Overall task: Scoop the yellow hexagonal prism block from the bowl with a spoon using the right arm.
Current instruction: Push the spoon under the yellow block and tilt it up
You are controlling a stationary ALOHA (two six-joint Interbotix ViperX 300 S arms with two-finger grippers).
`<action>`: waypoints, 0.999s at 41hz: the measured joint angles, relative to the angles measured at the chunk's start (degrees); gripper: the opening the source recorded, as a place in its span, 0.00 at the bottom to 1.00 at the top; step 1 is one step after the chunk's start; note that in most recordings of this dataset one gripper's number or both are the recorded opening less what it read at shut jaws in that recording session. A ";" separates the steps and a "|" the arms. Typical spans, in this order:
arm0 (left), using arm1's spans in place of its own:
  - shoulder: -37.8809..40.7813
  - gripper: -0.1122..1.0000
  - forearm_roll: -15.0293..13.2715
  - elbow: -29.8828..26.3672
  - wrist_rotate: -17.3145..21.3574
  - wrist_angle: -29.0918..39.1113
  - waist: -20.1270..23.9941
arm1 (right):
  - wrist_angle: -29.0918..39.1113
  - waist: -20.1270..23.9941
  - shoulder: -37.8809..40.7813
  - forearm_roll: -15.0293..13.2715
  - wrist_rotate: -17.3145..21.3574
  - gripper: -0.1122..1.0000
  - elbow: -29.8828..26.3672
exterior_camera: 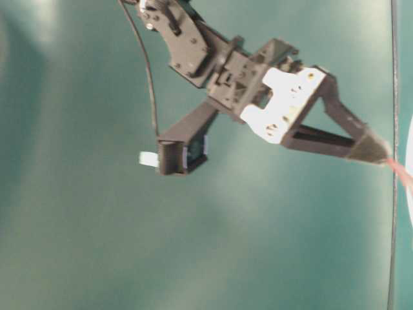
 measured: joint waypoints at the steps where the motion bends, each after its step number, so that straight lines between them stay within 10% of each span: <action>1: 0.00 0.09 0.00 0.00 0.00 0.00 -0.09 | -0.18 0.00 -0.18 0.00 0.00 0.30 0.00; 41: 0.00 0.09 0.00 0.00 0.00 0.00 0.00 | -21.18 0.79 -19.34 -0.09 -0.26 0.30 14.85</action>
